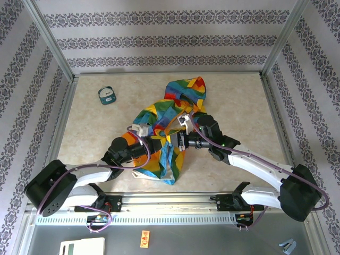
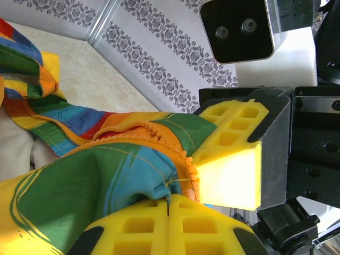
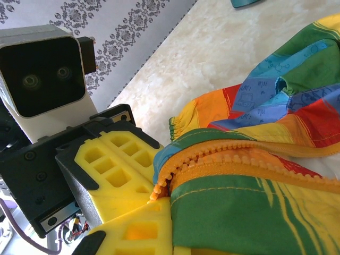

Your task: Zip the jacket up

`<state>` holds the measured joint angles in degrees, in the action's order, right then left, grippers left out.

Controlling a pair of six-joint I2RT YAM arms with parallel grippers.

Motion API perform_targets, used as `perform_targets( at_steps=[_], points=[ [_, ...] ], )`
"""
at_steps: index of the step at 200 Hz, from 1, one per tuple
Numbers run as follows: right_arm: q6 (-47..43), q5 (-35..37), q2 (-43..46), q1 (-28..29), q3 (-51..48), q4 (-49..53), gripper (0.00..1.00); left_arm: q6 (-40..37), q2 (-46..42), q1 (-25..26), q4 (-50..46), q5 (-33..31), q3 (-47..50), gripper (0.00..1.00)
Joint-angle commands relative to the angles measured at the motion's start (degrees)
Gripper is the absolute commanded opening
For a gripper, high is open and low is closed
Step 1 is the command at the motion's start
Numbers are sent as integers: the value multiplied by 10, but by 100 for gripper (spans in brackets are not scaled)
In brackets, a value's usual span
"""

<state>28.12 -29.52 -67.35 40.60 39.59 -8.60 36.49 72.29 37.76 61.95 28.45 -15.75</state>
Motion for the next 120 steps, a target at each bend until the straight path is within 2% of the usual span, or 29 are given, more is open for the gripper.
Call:
perform_targets(
  at_steps=[1,66,120],
  points=[
    [-3,-23,6,-2,4,-56,0,13,16,1,87,27,13,0],
    [0,-37,21,-12,-12,-55,0,12,-8,1,102,9,42,0],
    [-8,-67,42,-25,-14,-38,0,-18,-92,1,0,-11,51,0]
  ],
)
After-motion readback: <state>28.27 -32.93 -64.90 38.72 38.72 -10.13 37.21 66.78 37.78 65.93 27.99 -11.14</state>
